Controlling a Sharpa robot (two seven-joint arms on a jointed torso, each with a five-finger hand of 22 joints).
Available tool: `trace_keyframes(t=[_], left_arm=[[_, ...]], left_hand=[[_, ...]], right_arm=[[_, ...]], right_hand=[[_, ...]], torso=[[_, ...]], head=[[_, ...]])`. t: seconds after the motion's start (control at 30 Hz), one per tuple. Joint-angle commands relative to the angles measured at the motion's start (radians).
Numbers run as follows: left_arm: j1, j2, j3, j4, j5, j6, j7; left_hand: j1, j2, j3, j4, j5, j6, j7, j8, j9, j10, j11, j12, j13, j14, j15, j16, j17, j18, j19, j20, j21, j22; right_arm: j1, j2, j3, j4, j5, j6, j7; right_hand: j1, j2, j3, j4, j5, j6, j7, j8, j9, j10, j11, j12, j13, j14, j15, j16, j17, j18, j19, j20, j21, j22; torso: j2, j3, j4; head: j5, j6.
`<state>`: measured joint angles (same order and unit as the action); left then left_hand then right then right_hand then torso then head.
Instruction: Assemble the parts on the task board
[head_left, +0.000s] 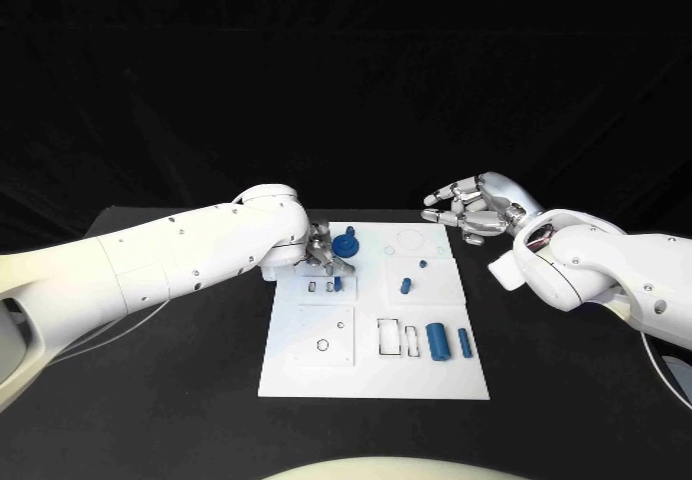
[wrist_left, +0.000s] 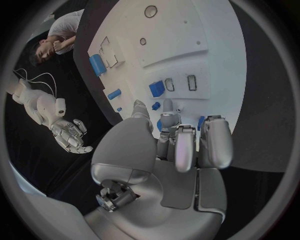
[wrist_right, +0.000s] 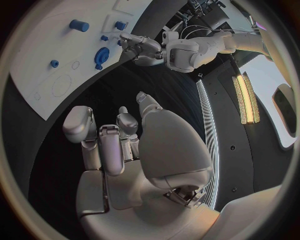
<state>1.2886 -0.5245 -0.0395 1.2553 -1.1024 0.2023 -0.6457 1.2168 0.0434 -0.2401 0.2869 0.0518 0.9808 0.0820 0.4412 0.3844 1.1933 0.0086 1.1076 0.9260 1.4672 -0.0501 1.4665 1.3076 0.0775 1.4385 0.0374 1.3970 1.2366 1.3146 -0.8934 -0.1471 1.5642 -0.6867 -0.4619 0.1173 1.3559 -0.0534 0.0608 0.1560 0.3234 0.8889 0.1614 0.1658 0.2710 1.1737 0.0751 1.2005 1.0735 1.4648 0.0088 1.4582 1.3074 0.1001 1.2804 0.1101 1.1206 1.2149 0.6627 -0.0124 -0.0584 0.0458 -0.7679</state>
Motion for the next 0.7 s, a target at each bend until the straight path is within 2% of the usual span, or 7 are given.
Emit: trace_keyframes(t=[0.03,0.7], left_arm=[[-0.003,0.005,0.000,-0.004,-0.003,0.036,0.002],[-0.007,0.006,0.000,-0.005,0.011,0.073,0.000]], left_hand=[[0.001,0.008,-0.002,-0.002,-0.003,-0.010,0.000,0.006,0.004,-0.006,0.001,-0.002,-0.002,0.055,-0.005,-0.005,0.137,-0.014,0.006,-0.002,0.005,0.003],[0.030,0.023,0.010,-0.009,-0.002,-0.025,0.000,0.029,0.029,-0.009,0.001,0.001,0.002,0.056,-0.005,-0.007,0.139,-0.015,0.005,-0.001,0.010,0.011]], right_arm=[[-0.001,0.001,0.001,0.000,-0.013,-0.001,0.001],[-0.002,0.004,0.001,-0.003,-0.014,0.001,-0.001]], right_hand=[[0.000,0.003,-0.005,-0.002,0.006,-0.005,0.001,0.002,-0.001,-0.006,0.003,-0.004,-0.001,0.051,-0.005,-0.004,0.065,0.009,-0.005,0.002,-0.004,-0.001],[-0.001,0.004,-0.005,-0.002,0.011,-0.004,0.001,0.002,-0.002,-0.006,0.003,-0.004,-0.001,0.051,-0.005,-0.005,0.065,0.009,-0.006,0.002,-0.005,-0.001]], torso=[[0.000,0.0002,0.0001],[-0.001,0.0005,0.0003]], head=[[0.003,-0.003],[0.001,-0.008]])
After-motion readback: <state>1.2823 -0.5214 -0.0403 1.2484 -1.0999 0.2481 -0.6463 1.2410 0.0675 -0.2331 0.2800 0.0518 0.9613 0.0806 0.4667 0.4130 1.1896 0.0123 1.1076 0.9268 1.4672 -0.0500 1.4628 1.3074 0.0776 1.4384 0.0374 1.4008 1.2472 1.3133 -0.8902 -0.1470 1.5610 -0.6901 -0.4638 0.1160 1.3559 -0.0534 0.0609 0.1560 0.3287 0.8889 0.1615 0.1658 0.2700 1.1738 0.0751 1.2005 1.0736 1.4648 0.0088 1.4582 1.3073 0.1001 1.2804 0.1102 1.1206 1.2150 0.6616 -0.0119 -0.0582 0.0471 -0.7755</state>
